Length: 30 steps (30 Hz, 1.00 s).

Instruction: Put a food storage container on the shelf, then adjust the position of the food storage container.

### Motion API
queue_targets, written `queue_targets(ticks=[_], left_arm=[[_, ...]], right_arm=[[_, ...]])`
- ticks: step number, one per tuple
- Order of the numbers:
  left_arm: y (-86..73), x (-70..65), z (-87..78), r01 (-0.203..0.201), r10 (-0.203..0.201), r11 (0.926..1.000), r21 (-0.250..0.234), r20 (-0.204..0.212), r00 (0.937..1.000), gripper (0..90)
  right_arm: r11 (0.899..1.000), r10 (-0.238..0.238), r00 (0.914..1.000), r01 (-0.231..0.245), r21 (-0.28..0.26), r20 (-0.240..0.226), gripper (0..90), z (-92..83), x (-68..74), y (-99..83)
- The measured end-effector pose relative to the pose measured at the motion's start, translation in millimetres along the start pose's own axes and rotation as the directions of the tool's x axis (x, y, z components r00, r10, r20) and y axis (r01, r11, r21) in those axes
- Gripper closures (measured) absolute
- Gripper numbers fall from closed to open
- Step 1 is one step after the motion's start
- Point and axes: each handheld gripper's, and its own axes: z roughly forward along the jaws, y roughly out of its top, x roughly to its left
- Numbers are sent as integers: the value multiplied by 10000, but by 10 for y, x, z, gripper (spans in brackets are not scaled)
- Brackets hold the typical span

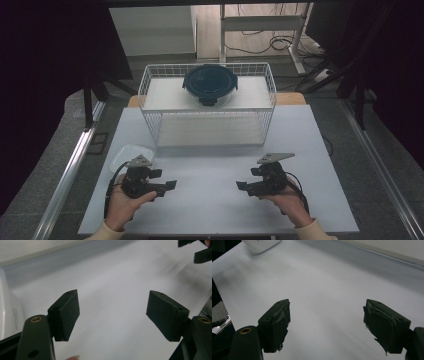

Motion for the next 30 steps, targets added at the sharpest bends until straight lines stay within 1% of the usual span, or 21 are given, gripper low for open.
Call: queue_targets(ticks=[3,5,6,9,12,14,18,21,24,26,28,30], left_arm=[[-35,23,-28,58,-58,10000,-1,-142,9999,263],[-47,30,-32,115,-115,9999,-11,-131,9998,266],[-41,32,-20,176,-176,9998,13,-33,9998,267],[-20,8,-3,108,-108,9999,62,-101,9999,264],[-1,-21,-30,19,-19,10000,-28,-35,10000,260],[12,-16,-52,14,-14,10000,-91,-40,10000,260],[50,33,-119,106,-110,9996,-245,-149,9998,260],[94,91,-206,217,-226,9988,-443,-195,9996,261],[168,188,-317,269,-285,9983,-526,-303,9991,262],[226,287,-405,311,-343,9980,-557,-580,9977,265],[262,373,-474,336,-378,9976,-609,-690,9969,266],[290,477,-547,479,-539,9962,-730,-826,9951,264]], right_arm=[[9998,-165,9998,163,-81,-150,210,7,4,14],[9997,-198,9996,195,-149,-217,206,12,8,13],[9997,-208,9995,204,-152,-244,204,11,5,11],[9996,-172,9996,168,-232,-212,202,-7,-13,10],[9997,-93,9999,89,-234,-142,202,-36,-27,-1],[9998,-57,10000,56,-193,-51,202,-46,-42,-13],[9998,83,10000,-84,-191,-51,199,-51,-69,-39],[9996,113,9999,-114,-247,-23,198,-70,-79,-51],[9995,134,9999,-135,-279,-36,198,-84,-89,-57],[9995,145,9999,-145,-287,-20,198,-85,-100,-61],[9995,133,9999,-133,-285,-4,199,-88,-109,-65],[9994,174,9998,-173,-289,16,198,-93,-122,-70]])
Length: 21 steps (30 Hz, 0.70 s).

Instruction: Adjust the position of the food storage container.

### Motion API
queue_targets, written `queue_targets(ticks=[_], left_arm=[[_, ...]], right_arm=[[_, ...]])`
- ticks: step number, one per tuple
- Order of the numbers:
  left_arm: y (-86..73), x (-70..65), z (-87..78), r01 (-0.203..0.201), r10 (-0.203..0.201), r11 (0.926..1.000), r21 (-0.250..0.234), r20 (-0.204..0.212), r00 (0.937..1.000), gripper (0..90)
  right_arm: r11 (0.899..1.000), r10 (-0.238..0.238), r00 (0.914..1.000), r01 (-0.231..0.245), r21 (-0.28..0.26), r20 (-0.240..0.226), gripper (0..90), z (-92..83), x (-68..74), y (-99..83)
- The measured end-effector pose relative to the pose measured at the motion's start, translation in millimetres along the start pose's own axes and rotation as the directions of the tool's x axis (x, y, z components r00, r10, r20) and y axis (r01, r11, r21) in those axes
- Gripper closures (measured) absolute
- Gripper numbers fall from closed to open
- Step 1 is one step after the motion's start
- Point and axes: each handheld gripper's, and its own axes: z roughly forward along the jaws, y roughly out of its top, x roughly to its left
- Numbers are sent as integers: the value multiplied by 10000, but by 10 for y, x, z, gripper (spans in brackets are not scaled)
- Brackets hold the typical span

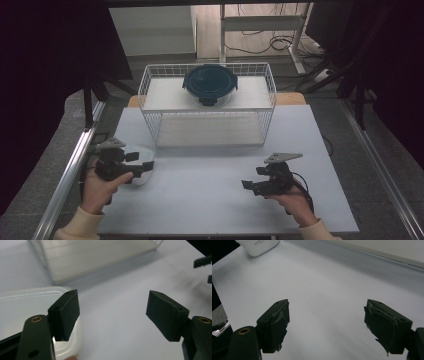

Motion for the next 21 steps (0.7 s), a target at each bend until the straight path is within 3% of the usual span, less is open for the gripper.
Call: queue_targets(ticks=[3,7,11,13,21], left_arm=[[35,150,-53,217,-216,9998,28,-167,9996,267],[68,348,-102,382,-368,9991,178,-690,9969,292],[84,564,-140,651,-616,9976,228,-1324,9893,352],[82,651,-147,830,-787,9963,238,-1454,9862,373],[55,879,-99,1174,-1069,9923,407,-2017,9736,471]], right_arm=[[10000,47,10000,-47,30,39,198,-6,-19,-17],[9999,128,9999,-128,50,85,198,-11,-39,-25],[9993,371,9992,-371,21,151,198,-5,-63,-26],[9981,614,9981,-615,-62,-70,199,-16,-79,-17],[9980,623,9981,-622,-93,26,199,2,-98,-8]])
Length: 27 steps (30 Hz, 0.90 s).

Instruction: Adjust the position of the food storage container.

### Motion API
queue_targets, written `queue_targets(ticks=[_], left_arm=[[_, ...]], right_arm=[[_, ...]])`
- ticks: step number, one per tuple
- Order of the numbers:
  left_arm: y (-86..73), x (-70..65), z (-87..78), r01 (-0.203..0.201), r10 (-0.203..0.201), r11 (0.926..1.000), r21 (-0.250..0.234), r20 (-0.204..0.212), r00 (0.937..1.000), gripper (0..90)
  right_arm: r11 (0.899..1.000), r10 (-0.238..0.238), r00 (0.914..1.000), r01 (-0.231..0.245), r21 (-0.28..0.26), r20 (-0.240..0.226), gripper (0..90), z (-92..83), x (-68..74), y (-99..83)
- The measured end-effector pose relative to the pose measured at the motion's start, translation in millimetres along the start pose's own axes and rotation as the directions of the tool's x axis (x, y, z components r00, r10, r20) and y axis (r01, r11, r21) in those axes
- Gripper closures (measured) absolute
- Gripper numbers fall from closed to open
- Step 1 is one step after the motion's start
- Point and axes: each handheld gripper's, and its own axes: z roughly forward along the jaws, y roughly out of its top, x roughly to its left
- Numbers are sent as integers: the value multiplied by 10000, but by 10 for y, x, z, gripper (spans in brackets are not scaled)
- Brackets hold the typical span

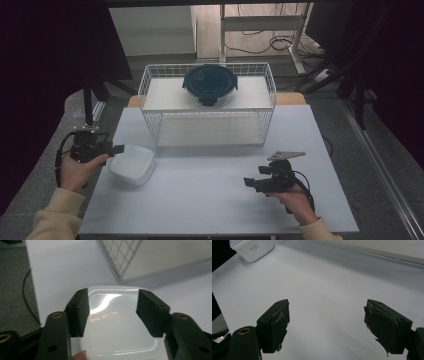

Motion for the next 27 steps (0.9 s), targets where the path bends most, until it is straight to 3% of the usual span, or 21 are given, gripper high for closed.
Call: queue_targets(ticks=[5,11,14,19,21,27], left_arm=[[-26,150,68,274,-267,9995,152,-448,9986,612],[-80,303,104,839,-827,9963,174,-599,9948,791],[-103,333,118,797,-777,9963,336,-577,9953,856],[-157,452,210,994,-950,9919,791,-572,9938,900],[-194,493,253,861,-804,9934,758,-755,9939,900],[-261,525,337,885,-809,9912,980,-783,9936,900]], right_arm=[[10000,52,10000,-52,52,-4,199,3,-14,3],[9999,-23,10000,21,153,74,208,17,-21,6],[9998,-74,9999,72,201,80,209,34,-17,4],[9997,-86,9999,83,222,111,208,43,-12,3],[9996,-90,9999,88,251,87,208,46,-15,3],[9991,-153,9999,155,394,-47,209,62,-10,2]])
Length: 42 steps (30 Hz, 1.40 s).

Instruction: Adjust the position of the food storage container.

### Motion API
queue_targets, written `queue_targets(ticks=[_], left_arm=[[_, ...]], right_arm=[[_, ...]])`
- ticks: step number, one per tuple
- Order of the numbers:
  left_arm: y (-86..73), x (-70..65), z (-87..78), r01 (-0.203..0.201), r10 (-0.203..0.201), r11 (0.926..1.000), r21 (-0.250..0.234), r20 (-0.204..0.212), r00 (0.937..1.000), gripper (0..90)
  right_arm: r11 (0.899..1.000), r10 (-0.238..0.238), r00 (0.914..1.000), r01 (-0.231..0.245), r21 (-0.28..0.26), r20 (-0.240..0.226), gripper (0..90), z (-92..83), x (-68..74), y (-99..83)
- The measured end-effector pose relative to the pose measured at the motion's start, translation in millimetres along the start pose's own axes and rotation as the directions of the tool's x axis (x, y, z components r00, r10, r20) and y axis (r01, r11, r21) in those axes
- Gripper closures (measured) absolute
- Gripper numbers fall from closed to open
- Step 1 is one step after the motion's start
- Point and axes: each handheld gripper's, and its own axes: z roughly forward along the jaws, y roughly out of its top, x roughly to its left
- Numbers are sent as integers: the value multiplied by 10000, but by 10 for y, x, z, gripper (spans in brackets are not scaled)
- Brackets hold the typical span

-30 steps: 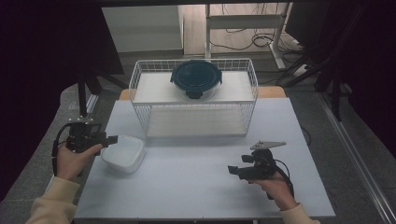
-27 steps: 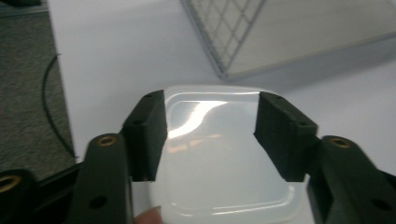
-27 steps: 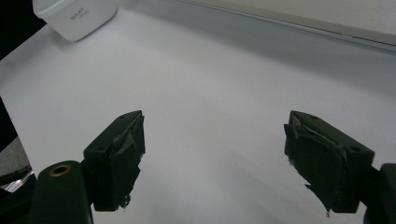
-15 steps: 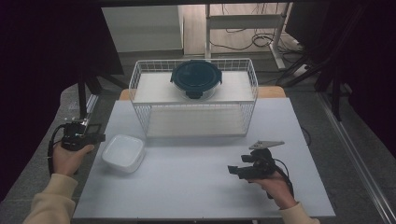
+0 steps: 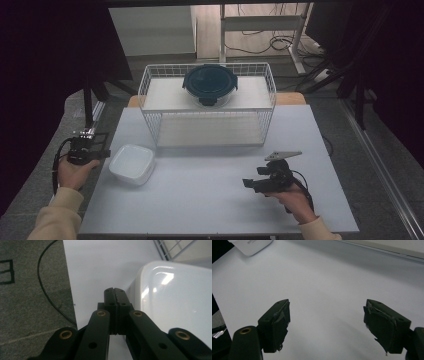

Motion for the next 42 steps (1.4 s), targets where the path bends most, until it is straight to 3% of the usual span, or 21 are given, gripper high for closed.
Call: queue_targets(ticks=[3,6,9,15,23,35,42], left_arm=[[-13,-9,34,-46,45,9999,121,71,10000,900],[-26,-22,79,34,-40,9999,143,461,9989,900],[-32,-37,125,-110,98,9996,272,428,9990,900],[-54,-53,174,4,-24,9993,376,548,9985,900],[-38,-267,213,-490,438,9977,474,1043,9936,900],[-49,-686,362,-1290,1191,9908,415,1866,9752,900],[-43,-860,404,-1595,1477,9865,378,2178,9647,900]], right_arm=[[10000,-27,10000,27,-19,19,210,1,4,0],[10000,-27,10000,28,-73,35,216,-6,0,3],[9994,233,9996,-237,-241,-142,223,-23,-15,13],[9988,298,9995,-301,-380,-74,224,-42,-29,16],[9974,380,9992,-372,-614,124,236,-54,-32,17],[9981,324,9995,-320,-528,55,236,-47,-22,16],[9984,301,9995,-297,-484,68,236,-37,-19,15]])
